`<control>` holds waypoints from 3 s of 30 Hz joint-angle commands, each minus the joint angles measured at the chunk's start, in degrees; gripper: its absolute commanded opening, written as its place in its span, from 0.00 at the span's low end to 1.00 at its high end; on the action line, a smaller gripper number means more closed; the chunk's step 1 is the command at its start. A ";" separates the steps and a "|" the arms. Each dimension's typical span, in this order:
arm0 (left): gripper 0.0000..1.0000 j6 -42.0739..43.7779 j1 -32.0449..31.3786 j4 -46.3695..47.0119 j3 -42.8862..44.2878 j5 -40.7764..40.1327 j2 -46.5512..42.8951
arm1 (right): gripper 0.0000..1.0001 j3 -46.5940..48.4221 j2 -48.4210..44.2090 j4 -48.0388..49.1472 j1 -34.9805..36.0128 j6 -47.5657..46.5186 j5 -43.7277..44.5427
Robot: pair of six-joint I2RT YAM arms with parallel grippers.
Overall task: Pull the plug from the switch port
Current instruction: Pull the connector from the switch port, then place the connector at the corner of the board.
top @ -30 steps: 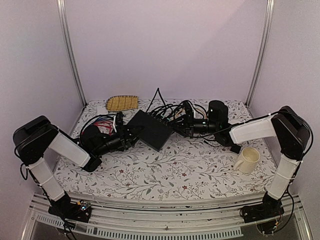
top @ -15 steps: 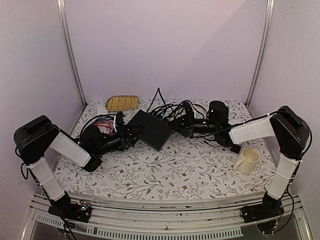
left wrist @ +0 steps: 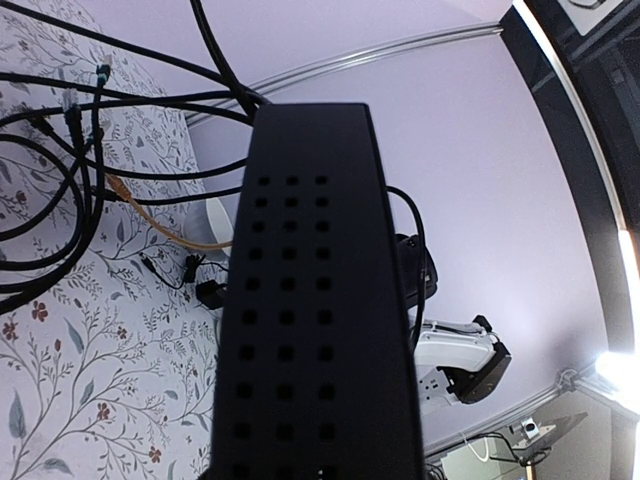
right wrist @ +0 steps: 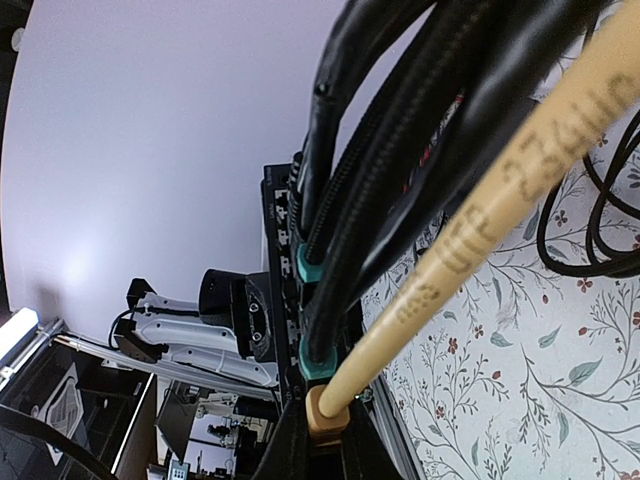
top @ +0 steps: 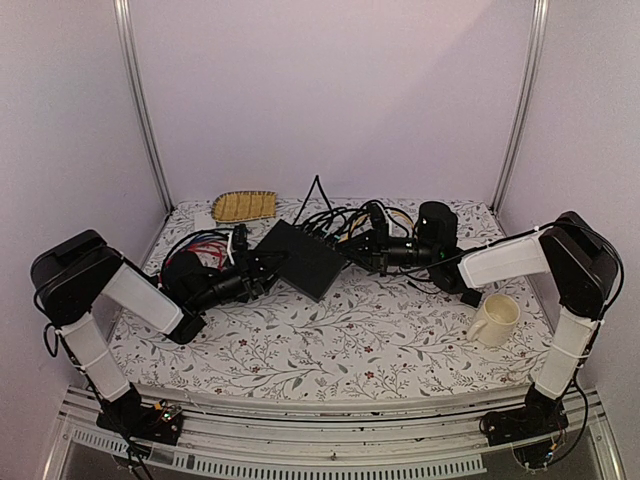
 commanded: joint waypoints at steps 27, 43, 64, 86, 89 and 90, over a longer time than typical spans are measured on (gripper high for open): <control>0.00 1.46 -1.58 7.65 -2.13 -1.02 -3.65 | 0.01 -2.24 -3.64 2.20 -2.73 -1.94 7.61; 0.00 2.68 -1.24 5.99 -3.76 -4.26 -5.48 | 0.01 -6.52 -7.35 1.67 -4.89 -2.85 7.05; 0.00 4.05 0.67 2.79 -2.42 -10.42 -4.04 | 0.01 -5.23 -17.41 -11.67 -9.99 -8.31 1.22; 0.00 1.19 0.70 2.69 13.62 -8.19 14.37 | 0.01 -7.65 -25.75 -18.15 -9.99 -8.74 -8.75; 0.00 1.07 0.70 3.14 13.97 -8.21 16.48 | 0.01 -9.06 -28.73 -19.93 -10.03 -9.11 -6.31; 0.00 1.02 0.70 3.39 13.96 -8.16 16.79 | 0.01 -9.14 -29.60 -21.02 -10.11 -9.57 -5.23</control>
